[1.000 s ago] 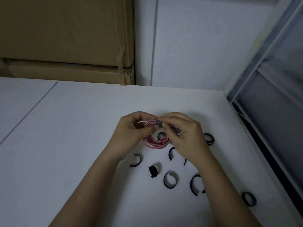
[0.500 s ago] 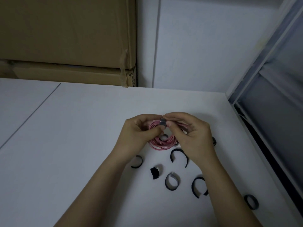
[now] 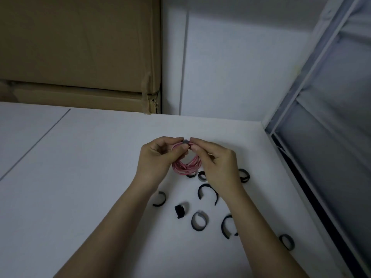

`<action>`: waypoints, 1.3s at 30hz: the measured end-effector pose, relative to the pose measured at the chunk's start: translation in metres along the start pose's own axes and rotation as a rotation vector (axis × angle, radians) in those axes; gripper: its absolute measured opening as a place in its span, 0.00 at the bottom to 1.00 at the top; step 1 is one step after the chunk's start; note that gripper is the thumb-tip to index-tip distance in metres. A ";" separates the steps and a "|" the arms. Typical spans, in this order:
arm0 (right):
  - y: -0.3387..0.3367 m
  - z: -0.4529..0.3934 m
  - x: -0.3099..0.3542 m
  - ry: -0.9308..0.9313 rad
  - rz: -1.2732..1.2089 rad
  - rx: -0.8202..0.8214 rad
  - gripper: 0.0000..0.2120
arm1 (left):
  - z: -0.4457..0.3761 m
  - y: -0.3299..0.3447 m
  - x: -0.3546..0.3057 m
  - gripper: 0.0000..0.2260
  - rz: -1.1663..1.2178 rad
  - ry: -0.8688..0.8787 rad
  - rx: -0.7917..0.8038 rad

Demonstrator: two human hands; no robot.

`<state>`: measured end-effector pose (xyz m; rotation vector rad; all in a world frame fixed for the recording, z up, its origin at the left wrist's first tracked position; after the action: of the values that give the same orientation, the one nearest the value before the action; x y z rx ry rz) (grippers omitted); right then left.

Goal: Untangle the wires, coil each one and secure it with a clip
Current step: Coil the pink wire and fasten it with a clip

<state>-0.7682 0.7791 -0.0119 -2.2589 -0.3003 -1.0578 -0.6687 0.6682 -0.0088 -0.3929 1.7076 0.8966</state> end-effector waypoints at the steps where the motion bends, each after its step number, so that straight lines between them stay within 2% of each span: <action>1: -0.003 -0.001 0.003 0.002 0.045 0.037 0.13 | -0.002 0.002 -0.001 0.06 0.006 0.001 -0.020; 5: -0.022 -0.006 0.011 0.069 0.425 0.235 0.22 | -0.015 0.023 -0.006 0.06 0.014 0.040 -0.058; 7: -0.029 -0.010 0.008 0.137 0.496 0.251 0.24 | -0.024 0.041 -0.006 0.06 0.013 0.042 -0.058; 9: -0.037 -0.017 0.001 0.225 0.379 0.137 0.23 | -0.034 0.061 -0.003 0.05 0.034 0.016 -0.043; 12: -0.055 -0.027 -0.017 0.370 0.044 -0.034 0.18 | -0.049 0.092 0.007 0.05 0.085 -0.063 0.017; 15: -0.082 -0.037 -0.036 0.414 0.023 -0.134 0.17 | -0.062 0.119 0.019 0.07 0.084 -0.180 0.104; 20: -0.115 -0.062 -0.087 0.565 0.083 -0.181 0.14 | -0.096 0.149 0.050 0.09 -0.160 -0.241 0.229; 24: -0.128 -0.079 -0.139 0.710 0.112 -0.241 0.11 | -0.121 0.154 0.077 0.13 -0.672 -0.049 0.286; 28: -0.130 -0.095 -0.178 0.755 0.208 -0.244 0.12 | -0.134 0.144 0.094 0.13 -0.932 -0.014 0.279; 30: -0.130 -0.102 -0.192 0.738 0.306 -0.244 0.11 | -0.137 0.139 0.099 0.13 -0.989 -0.013 0.275; 33: -0.128 -0.104 -0.199 0.719 0.404 -0.155 0.12 | -0.138 0.133 0.101 0.12 -0.981 -0.020 0.247; 37: -0.129 -0.100 -0.196 0.660 0.525 -0.102 0.28 | -0.137 0.132 0.097 0.13 -0.967 -0.018 0.218; 39: -0.132 -0.096 -0.182 0.652 0.593 -0.014 0.29 | -0.135 0.133 0.093 0.13 -0.973 -0.008 0.214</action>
<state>-1.0044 0.8323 -0.0441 -1.7044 0.6079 -1.3598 -0.8784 0.6736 -0.0328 -0.9529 1.3318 0.0029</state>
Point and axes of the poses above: each hand's wrist, its own z-axis away from the middle knuckle, its own y-axis out of the palm, x = y × z, the point moved 2 cm from there along -z, towards the middle knuckle, and after that the axes turned 8 degrees about z, right-handed, at the moved point
